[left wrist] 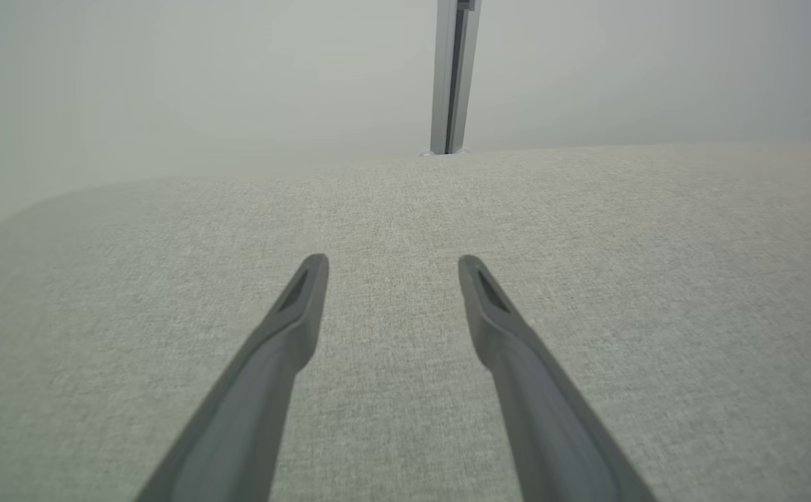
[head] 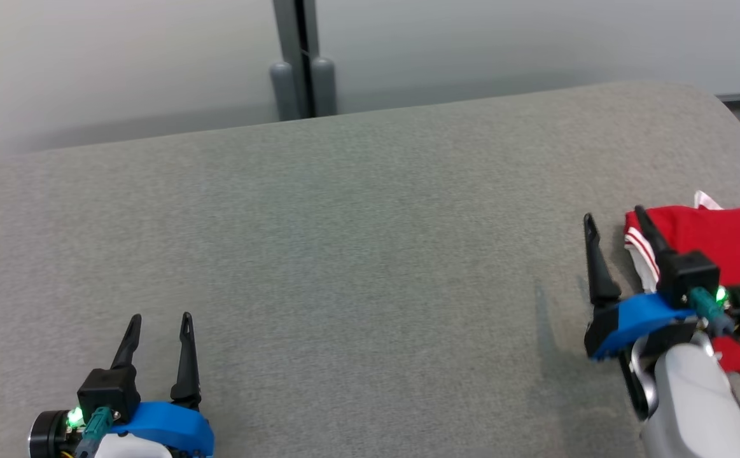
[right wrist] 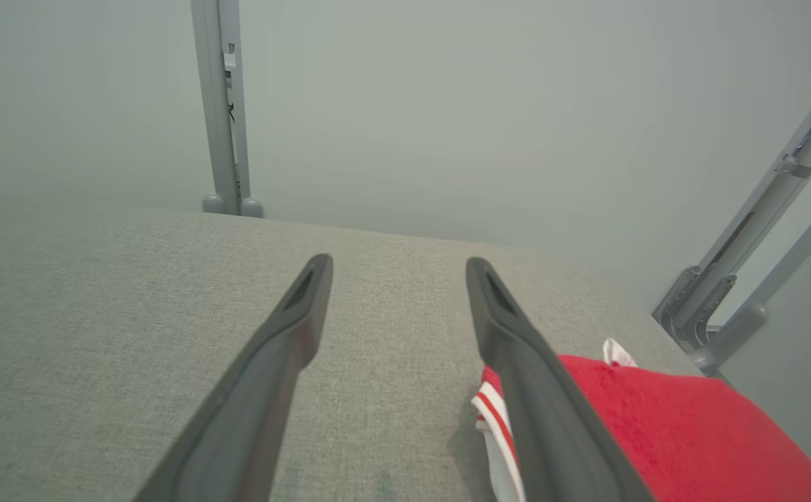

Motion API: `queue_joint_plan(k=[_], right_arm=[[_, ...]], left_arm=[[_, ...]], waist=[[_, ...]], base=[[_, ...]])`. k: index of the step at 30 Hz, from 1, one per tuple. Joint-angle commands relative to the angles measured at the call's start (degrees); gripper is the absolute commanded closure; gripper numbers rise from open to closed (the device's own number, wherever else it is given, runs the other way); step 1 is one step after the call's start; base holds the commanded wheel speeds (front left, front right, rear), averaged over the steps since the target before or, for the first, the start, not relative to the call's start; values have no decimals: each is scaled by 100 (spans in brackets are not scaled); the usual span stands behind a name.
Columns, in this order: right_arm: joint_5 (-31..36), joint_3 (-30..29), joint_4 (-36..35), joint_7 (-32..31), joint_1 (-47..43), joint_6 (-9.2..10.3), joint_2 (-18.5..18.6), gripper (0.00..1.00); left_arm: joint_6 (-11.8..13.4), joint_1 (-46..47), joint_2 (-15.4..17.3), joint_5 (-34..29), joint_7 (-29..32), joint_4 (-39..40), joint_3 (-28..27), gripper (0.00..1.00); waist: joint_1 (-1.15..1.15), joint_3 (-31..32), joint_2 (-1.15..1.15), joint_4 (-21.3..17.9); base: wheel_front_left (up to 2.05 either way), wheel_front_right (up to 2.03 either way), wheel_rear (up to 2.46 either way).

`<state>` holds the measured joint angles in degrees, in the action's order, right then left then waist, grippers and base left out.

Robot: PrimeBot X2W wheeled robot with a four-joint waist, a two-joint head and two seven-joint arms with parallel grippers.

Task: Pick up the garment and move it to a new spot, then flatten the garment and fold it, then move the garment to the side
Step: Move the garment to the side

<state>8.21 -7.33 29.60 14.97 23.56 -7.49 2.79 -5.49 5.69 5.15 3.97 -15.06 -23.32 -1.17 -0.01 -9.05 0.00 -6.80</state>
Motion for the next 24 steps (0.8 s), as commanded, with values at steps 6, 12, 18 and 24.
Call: queue_joint_plan(k=[6,12,18,24], right_arm=[[-584,325,-28,26,-511,-1,28,0],[-1081,501,-117,27,-817,-1,27,0],[-1277,576,-216,27,-1023,-1,26,0],[-1300,631,-216,27,-1174,-1,24,0]], left_arm=[[36,-17,-79,-31,-12,-82,-91,0],[28,-54,-108,-60,-12,-87,-186,0],[96,-173,-129,-124,-12,-154,-262,0],[39,-286,-170,-25,-12,-142,-256,0]], waist=[[1,148,0,397],[1,319,0,573],[1,533,0,526],[1,745,0,441]], base=[[0,0,0],[0,0,0],[0,0,0],[0,0,0]])
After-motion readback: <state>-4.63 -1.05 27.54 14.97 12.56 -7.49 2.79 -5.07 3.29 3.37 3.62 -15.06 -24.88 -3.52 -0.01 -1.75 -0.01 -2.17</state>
